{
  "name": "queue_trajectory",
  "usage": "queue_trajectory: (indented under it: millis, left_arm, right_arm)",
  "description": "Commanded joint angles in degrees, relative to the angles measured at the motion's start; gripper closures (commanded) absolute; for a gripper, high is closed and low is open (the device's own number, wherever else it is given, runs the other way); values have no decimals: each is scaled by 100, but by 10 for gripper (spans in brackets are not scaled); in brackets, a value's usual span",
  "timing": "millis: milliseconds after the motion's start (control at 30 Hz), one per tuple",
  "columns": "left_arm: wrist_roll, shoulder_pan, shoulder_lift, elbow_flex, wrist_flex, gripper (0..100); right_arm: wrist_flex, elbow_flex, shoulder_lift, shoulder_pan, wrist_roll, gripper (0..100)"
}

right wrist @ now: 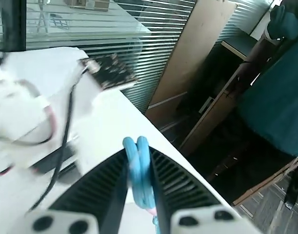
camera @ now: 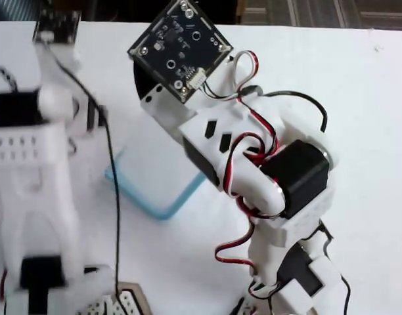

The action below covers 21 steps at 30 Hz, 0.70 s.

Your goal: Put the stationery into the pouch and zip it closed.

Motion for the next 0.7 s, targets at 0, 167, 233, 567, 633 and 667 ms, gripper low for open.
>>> queue_trajectory:
  millis: [0,167,233,567,633,667]
  left_arm:
    - [-9,233,-1560,905,-97,790]
    - [88,286,-3371,2462,-879,790]
    - [123,242,-4040,3323,-1327,790]
    - [132,-180,-7240,6163,-2382,788]
    - [132,-171,-7512,6338,-2497,788]
    - [132,-171,-7556,6418,-2532,780]
  right_arm:
    - [-110,-167,-154,-321,44,981]
    - [-242,-167,-145,-919,44,981]
    - [-303,-158,-145,-1051,44,981]
    - [-259,-114,-136,-1437,88,981]
    - [-259,-123,-136,-1525,79,981]
    - [-259,-132,-145,-1569,70,981]
